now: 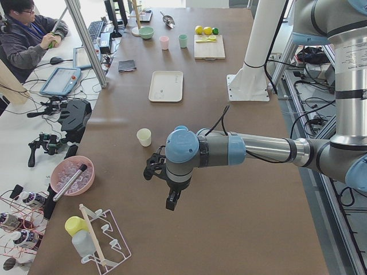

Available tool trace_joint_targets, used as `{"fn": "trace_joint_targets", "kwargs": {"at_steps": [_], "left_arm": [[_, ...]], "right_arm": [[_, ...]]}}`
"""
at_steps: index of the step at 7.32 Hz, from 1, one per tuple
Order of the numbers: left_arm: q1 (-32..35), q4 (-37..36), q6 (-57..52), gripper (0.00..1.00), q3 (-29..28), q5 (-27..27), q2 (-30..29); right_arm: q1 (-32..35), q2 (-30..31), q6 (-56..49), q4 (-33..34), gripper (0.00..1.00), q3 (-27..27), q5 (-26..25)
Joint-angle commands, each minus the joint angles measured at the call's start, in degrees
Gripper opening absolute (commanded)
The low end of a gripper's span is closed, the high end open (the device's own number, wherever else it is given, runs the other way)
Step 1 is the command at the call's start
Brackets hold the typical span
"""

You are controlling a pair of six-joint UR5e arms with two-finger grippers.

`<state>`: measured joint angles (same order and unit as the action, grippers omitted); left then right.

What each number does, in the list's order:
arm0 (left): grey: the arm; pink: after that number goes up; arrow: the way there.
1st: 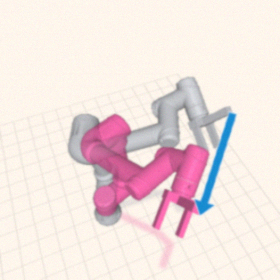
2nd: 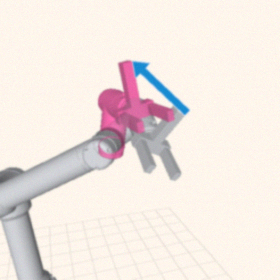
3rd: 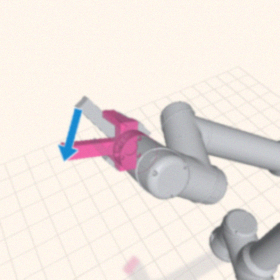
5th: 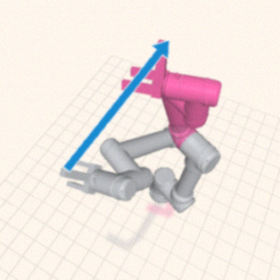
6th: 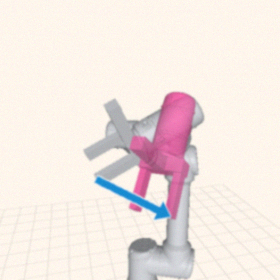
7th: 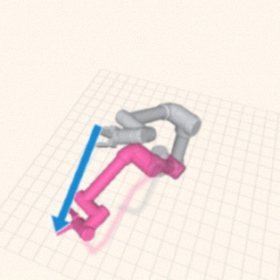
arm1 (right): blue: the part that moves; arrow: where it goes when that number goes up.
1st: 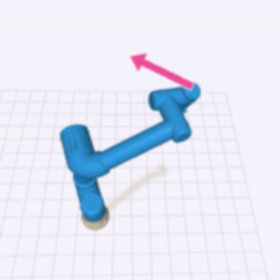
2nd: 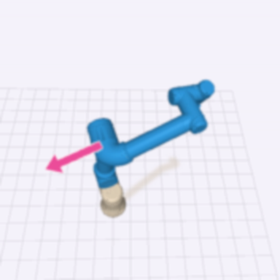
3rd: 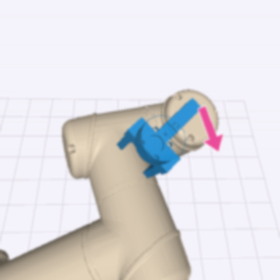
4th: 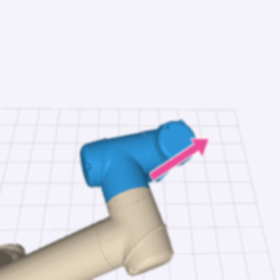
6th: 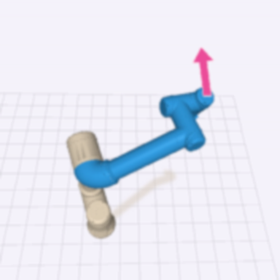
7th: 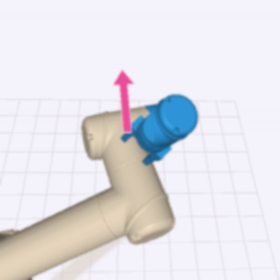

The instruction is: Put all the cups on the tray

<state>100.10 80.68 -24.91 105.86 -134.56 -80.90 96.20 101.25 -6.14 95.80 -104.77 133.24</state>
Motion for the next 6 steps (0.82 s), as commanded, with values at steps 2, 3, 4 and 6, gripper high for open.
{"fn": "trace_joint_targets", "kwargs": {"at_steps": [2,3,4,6], "left_arm": [[0.0,0.5,-0.1,0.99,1.0,0.0,0.5],[-0.1,1.9,-0.1,0.99,1.8,0.0,0.4],[-0.1,5.5,-0.1,0.99,1.6,0.0,0.7],[-0.1,13.9,0.1,0.99,1.7,0.0,0.9]], "right_arm": [[0.0,0.0,-0.1,0.0,1.00,0.0,0.0],[-0.1,0.0,-0.2,0.0,1.00,-0.2,0.0],[0.0,-0.5,-0.2,-0.1,1.00,-0.5,-0.1],[0.0,-1.1,0.1,-3.5,1.00,-1.5,0.1]]}}
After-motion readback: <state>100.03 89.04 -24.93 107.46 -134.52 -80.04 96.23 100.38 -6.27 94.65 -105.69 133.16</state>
